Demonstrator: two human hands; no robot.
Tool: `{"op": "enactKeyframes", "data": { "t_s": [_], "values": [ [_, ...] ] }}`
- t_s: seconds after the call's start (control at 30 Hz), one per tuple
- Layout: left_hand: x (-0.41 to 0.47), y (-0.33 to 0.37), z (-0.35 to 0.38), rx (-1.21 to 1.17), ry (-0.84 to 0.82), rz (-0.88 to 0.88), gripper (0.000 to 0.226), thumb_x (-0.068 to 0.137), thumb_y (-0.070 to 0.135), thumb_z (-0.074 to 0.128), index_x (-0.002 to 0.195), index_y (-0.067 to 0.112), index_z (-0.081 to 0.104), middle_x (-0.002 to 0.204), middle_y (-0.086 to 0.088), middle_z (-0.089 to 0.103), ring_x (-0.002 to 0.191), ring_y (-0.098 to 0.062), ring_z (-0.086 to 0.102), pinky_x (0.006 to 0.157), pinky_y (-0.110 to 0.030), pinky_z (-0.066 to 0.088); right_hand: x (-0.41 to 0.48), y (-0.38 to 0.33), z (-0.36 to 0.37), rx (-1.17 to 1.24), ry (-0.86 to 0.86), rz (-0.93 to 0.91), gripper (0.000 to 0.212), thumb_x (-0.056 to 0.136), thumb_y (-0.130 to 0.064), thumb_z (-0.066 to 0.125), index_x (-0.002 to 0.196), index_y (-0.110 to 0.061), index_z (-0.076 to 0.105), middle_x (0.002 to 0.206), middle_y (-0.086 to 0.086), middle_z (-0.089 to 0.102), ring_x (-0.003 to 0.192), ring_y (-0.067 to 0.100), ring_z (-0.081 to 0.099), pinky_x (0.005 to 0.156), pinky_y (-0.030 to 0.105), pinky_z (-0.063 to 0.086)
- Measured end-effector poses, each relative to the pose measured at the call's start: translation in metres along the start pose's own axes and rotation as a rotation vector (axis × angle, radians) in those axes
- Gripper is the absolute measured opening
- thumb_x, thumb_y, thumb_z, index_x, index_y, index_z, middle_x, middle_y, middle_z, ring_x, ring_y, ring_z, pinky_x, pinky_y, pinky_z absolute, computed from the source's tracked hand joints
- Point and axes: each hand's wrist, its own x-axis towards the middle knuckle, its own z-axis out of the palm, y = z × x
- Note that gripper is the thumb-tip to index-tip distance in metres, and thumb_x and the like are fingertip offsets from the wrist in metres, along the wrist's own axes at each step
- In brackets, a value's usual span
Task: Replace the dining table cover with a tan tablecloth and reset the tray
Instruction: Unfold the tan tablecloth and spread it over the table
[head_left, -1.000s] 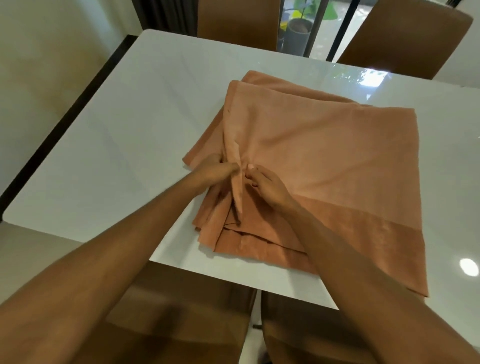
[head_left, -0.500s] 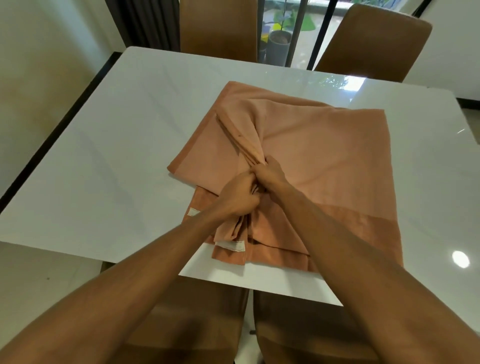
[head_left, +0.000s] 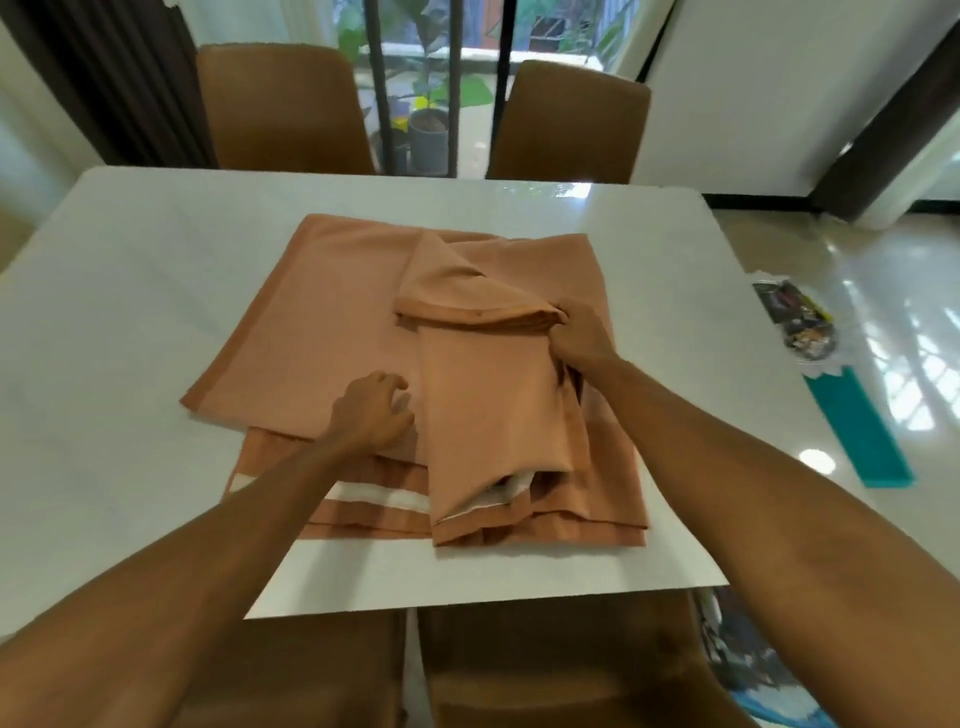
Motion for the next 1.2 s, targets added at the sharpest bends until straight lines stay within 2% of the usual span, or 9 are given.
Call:
{"op": "enactKeyframes", "data": {
  "t_s": [0.23,0.43,0.53,0.63,0.77,0.83,0.9,1.13,1.2],
  "values": [
    [0.028,0.102,0.032,0.122,0.021,0.172,0.039,0.095,0.040,0.053,0.126,0.018,0.063,0.116,-0.004,0.061,0.100,-0.021,0.059,0.089,-0.037,0.050,-0.004,0.102,-0.145,-0.225,0.348,0.243,0.041,0.092,-0.014,0.047,0.126,-0.026,0.065,0.128,0.011,0.065,0.119,0.037,0.059,0.098,0.042,0.047],
    [0.042,0.174,0.059,0.189,-0.002,0.299,0.042,0.099,0.041,0.045,0.130,0.016,0.060,0.128,-0.006,0.060,0.115,-0.024,0.057,0.103,-0.039,0.042,-0.016,0.154,-0.216,-0.309,0.624,0.490,0.048,0.096,-0.015,0.046,0.142,-0.026,0.053,0.143,0.009,0.053,0.136,0.032,0.043,0.112,0.054,0.029],
    [0.049,0.196,0.072,0.215,-0.026,0.300,0.043,0.100,0.040,0.040,0.130,0.016,0.060,0.133,-0.004,0.059,0.123,-0.023,0.052,0.106,-0.043,0.038,-0.028,0.170,-0.192,-0.462,0.517,0.322,0.051,0.095,-0.026,0.051,0.145,-0.024,0.047,0.148,0.007,0.047,0.135,0.032,0.043,0.109,0.053,0.034],
    [0.052,0.202,0.080,0.225,-0.052,0.265,0.042,0.097,0.041,0.043,0.130,0.020,0.057,0.138,-0.001,0.055,0.128,-0.023,0.048,0.106,-0.049,0.036,-0.036,0.174,-0.135,-0.428,0.212,0.159,0.058,0.094,-0.049,0.052,0.148,-0.029,0.042,0.151,0.005,0.043,0.134,0.031,0.043,0.108,0.051,0.036],
    [0.052,0.203,0.093,0.258,-0.222,0.209,0.062,0.088,0.059,0.051,0.143,0.033,0.036,0.157,0.004,0.029,0.144,-0.025,0.026,0.101,-0.062,0.032,-0.045,0.190,-0.063,-0.452,-0.065,0.142,0.070,0.086,-0.078,0.032,0.149,-0.046,0.028,0.164,-0.002,0.022,0.148,0.034,0.021,0.114,0.060,0.019],
    [0.049,0.197,0.100,0.273,-0.212,0.203,0.068,0.089,0.066,0.044,0.147,0.037,0.024,0.161,0.007,0.015,0.147,-0.026,0.017,0.101,-0.066,0.031,-0.045,0.209,-0.058,-0.445,-0.058,0.192,0.076,0.085,-0.083,0.024,0.153,-0.049,0.018,0.169,-0.003,0.007,0.154,0.037,0.002,0.117,0.064,0.000],
    [0.046,0.194,0.104,0.323,-0.151,0.245,0.065,0.090,0.068,0.037,0.145,0.037,0.021,0.158,0.006,0.015,0.143,-0.028,0.018,0.099,-0.067,0.034,-0.041,0.229,-0.070,-0.443,0.010,0.249,0.078,0.086,-0.085,0.021,0.155,-0.049,0.014,0.170,-0.001,0.002,0.154,0.037,-0.005,0.118,0.062,-0.007],
    [0.041,0.192,0.108,0.380,-0.036,0.303,0.054,0.091,0.059,0.037,0.136,0.030,0.028,0.143,0.001,0.029,0.126,-0.028,0.031,0.088,-0.059,0.039,-0.020,0.277,-0.119,-0.436,0.069,0.397,0.083,0.085,-0.086,0.020,0.157,-0.046,0.009,0.170,0.000,-0.006,0.154,0.036,-0.010,0.120,0.059,-0.007],
    [0.041,0.187,0.106,0.397,-0.035,0.315,0.054,0.089,0.058,0.036,0.134,0.029,0.029,0.141,0.000,0.030,0.123,-0.029,0.032,0.086,-0.057,0.039,-0.013,0.273,-0.124,-0.416,0.045,0.458,0.081,0.085,-0.082,0.026,0.156,-0.044,0.014,0.170,0.003,-0.001,0.154,0.038,-0.002,0.118,0.062,0.001]
  ]
}}
